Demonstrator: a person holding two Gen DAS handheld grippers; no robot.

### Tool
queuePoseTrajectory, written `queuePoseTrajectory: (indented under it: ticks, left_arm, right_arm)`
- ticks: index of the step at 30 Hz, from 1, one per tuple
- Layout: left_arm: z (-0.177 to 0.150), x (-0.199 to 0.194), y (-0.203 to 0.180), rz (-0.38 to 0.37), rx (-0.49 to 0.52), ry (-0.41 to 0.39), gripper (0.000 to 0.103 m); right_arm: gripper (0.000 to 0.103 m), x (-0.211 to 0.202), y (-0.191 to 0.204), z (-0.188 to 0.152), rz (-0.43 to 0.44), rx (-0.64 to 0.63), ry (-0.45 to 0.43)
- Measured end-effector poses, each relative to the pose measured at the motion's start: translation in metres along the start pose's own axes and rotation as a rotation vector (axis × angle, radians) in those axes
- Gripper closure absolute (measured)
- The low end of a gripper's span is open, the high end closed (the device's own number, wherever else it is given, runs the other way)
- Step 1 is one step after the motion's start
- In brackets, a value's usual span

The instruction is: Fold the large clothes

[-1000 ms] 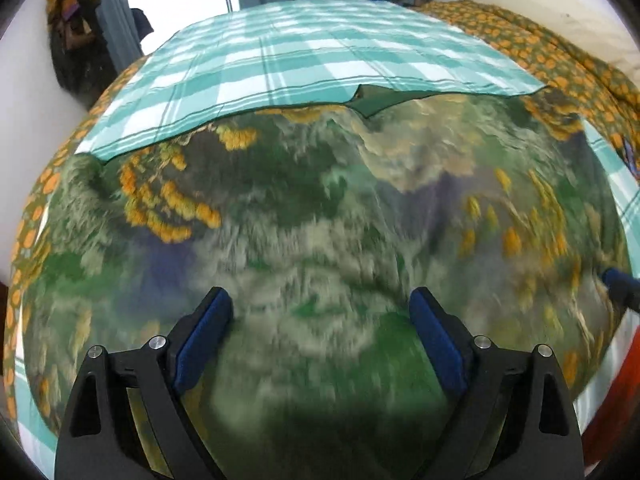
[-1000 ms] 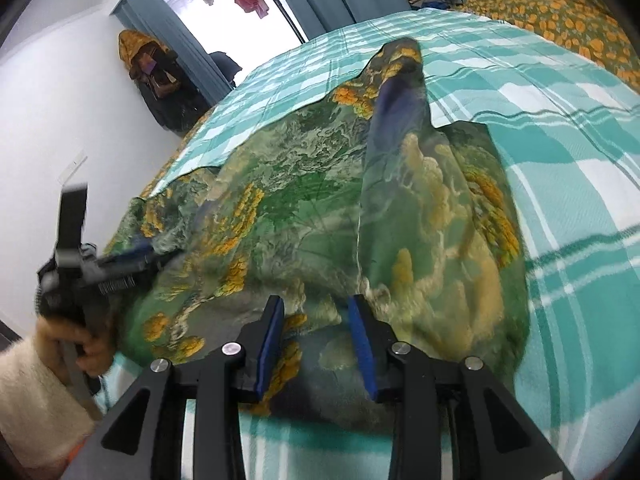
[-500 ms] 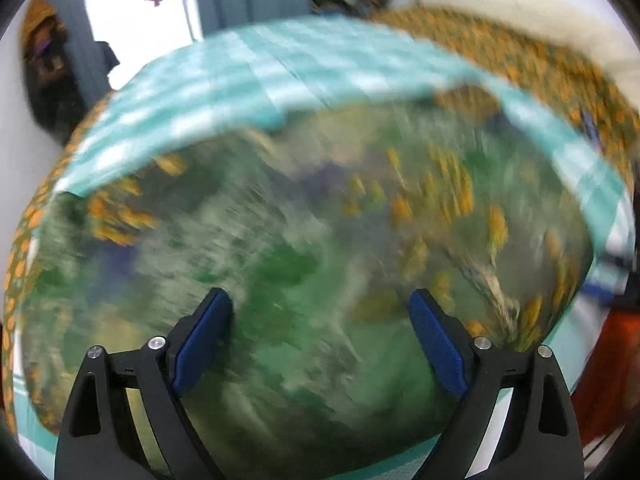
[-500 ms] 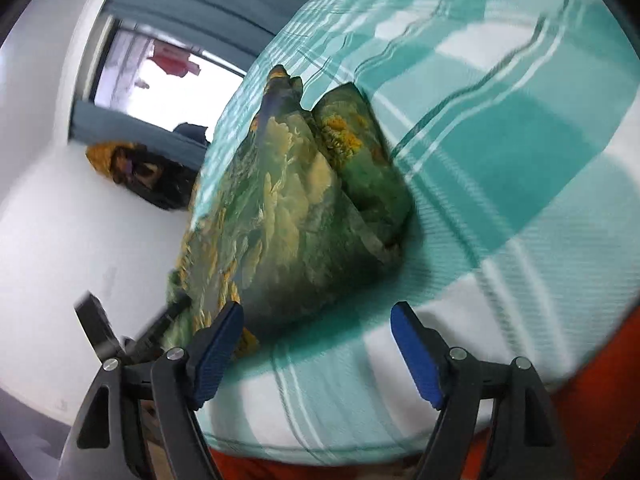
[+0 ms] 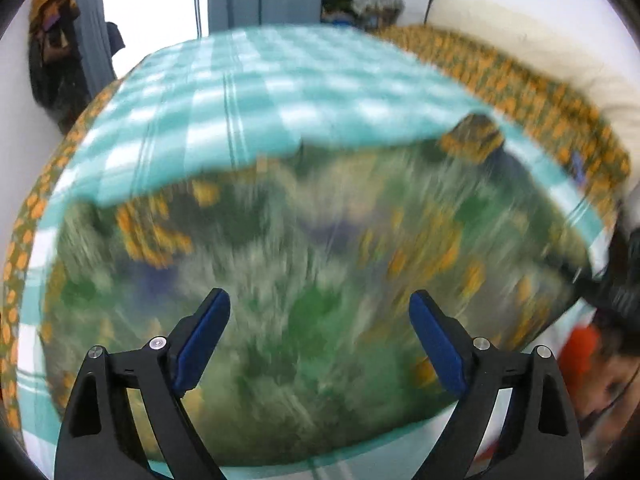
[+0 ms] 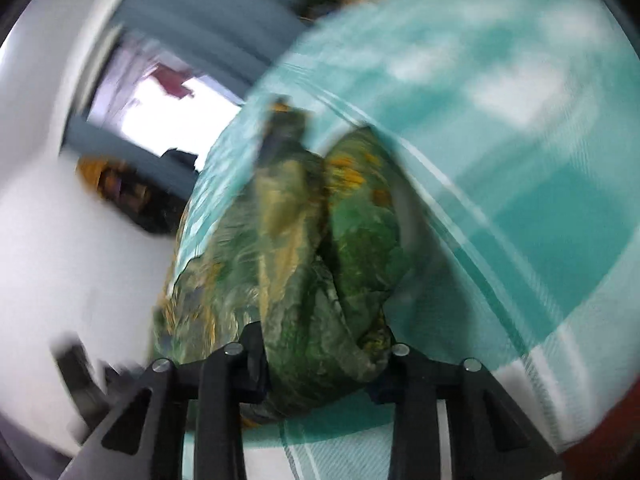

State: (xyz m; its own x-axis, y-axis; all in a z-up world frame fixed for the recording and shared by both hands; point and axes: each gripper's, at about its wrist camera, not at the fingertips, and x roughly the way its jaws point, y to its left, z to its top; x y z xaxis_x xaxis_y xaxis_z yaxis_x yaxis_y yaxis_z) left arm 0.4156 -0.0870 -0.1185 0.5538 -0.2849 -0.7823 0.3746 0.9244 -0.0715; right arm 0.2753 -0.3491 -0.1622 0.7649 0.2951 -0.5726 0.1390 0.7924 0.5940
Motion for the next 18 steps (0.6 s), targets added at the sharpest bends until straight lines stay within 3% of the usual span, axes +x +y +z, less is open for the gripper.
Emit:
queuePoseTrajectory:
  ticks: [4, 5, 8, 10, 14, 15, 16, 17, 18]
  left_arm:
    - [0.052, -0.038, -0.019, -0.156, 0.040, -0.023, 0.006]
    - [0.065, -0.043, -0.030, -0.213, 0.068, 0.000, 0.006]
    - [0.078, -0.039, -0.057, -0.292, 0.148, 0.081, 0.005]
    - [0.080, -0.031, -0.071, -0.267, 0.213, 0.134, 0.005]
    - [0.075, -0.008, -0.086, -0.071, 0.339, 0.213, 0.005]
    - [0.071, -0.004, -0.088, -0.030, 0.356, 0.219, 0.008]
    - [0.066, -0.002, -0.088, 0.007, 0.368, 0.222, 0.032]
    - [0.061, 0.002, -0.087, 0.046, 0.372, 0.224, 0.044]
    - [0.062, 0.002, -0.082, 0.031, 0.346, 0.226, 0.062]
  right_arm:
    - [0.071, -0.023, 0.082, -0.002, -0.023, -0.362, -0.091]
    - [0.071, -0.026, 0.107, -0.008, -0.018, -0.459, -0.107]
    - [0.071, -0.028, 0.152, -0.021, 0.006, -0.632, -0.120]
    - [0.071, -0.023, 0.181, -0.037, 0.011, -0.765, -0.118]
    - [0.071, -0.018, 0.213, -0.072, -0.016, -0.958, -0.114]
    - [0.071, -0.021, 0.209, -0.076, -0.018, -0.980, -0.112]
    - [0.071, -0.020, 0.212, -0.080, -0.018, -1.001, -0.110]
    - [0.071, -0.022, 0.214, -0.084, -0.019, -1.012, -0.109]
    - [0.071, -0.021, 0.213, -0.085, -0.018, -1.017, -0.102]
